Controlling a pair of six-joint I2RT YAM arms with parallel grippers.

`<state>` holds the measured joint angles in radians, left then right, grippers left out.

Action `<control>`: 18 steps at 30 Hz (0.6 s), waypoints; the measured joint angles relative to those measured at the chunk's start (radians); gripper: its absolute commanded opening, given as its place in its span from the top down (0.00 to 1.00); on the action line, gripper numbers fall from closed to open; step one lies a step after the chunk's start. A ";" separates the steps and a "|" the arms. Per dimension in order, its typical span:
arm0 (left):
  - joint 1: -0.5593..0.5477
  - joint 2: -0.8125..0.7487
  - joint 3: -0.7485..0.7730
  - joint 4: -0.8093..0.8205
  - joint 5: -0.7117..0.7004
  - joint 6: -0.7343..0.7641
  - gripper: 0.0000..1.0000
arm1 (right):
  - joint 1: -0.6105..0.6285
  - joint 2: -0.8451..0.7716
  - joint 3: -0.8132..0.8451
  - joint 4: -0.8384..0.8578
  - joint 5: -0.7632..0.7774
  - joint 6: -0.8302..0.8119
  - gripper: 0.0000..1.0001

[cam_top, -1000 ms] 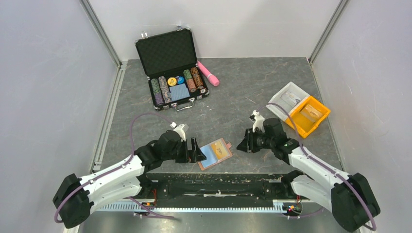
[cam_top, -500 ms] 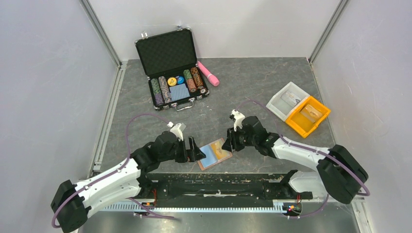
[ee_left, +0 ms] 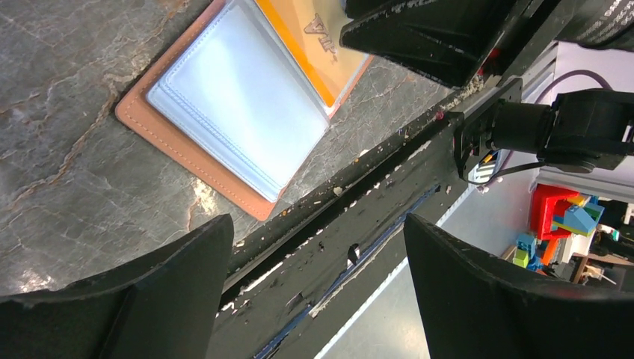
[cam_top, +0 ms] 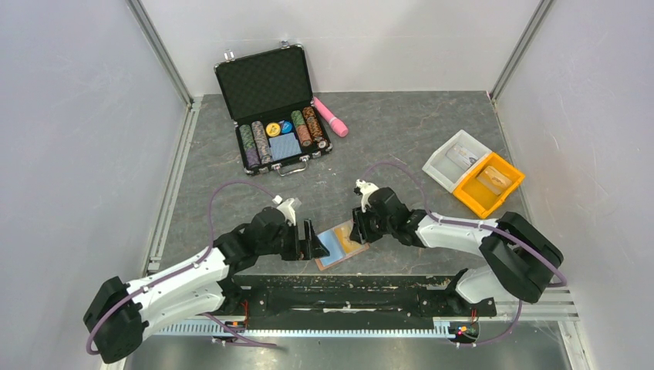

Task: Take the credit cards out of the card holder
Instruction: Remove the credit card from the card holder.

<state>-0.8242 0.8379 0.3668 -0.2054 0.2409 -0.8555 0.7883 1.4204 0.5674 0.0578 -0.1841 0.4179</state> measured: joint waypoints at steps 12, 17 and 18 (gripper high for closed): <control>0.000 0.037 0.000 0.086 0.002 0.000 0.24 | 0.104 -0.016 -0.067 0.090 0.074 0.060 0.74; 0.000 0.065 -0.019 0.162 -0.008 0.000 0.31 | 0.112 -0.026 -0.131 0.207 0.065 0.120 0.75; 0.000 0.076 -0.023 0.174 -0.010 0.000 0.32 | 0.113 -0.026 -0.137 0.219 0.061 0.127 0.75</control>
<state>-0.8242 0.9134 0.3439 -0.0315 0.2314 -0.8558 0.9009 1.3945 0.4301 0.2771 -0.1226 0.5453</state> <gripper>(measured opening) 0.714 0.257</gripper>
